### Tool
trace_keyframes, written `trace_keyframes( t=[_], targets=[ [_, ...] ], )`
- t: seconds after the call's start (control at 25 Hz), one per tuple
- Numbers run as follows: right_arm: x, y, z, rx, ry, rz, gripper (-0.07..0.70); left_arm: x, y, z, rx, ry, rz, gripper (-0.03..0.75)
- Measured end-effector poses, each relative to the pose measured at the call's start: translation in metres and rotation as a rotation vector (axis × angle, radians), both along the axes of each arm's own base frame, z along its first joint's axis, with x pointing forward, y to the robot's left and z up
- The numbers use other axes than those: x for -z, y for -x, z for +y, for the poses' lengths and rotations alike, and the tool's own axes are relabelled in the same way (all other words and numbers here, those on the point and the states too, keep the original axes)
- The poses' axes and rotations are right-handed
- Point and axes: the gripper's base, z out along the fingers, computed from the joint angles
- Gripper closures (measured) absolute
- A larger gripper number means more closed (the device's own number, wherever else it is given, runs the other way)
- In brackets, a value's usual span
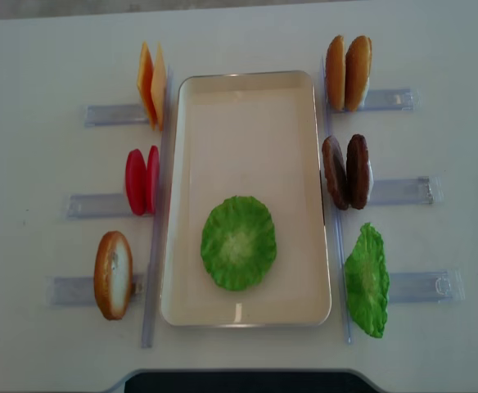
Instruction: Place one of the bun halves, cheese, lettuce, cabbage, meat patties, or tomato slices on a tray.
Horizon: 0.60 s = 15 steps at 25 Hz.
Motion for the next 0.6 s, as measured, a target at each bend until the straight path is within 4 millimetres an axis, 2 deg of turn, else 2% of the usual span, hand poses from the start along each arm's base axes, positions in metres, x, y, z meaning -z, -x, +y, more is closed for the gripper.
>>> trace_keyframes(
  t=[0.24, 0.4, 0.6],
  targets=[
    [-0.015, 0.039, 0.010, -0.039, 0.017, -0.124, 0.206, 0.000, 0.000, 0.000, 0.000, 0.000, 0.000, 0.496],
    [-0.018, 0.082, 0.012, -0.041, 0.046, -0.298, 0.206, 0.000, 0.000, 0.000, 0.000, 0.000, 0.000, 0.496],
    [-0.003, 0.129, 0.018, -0.077, 0.064, -0.499, 0.206, 0.000, 0.000, 0.000, 0.000, 0.000, 0.000, 0.496]
  ],
)
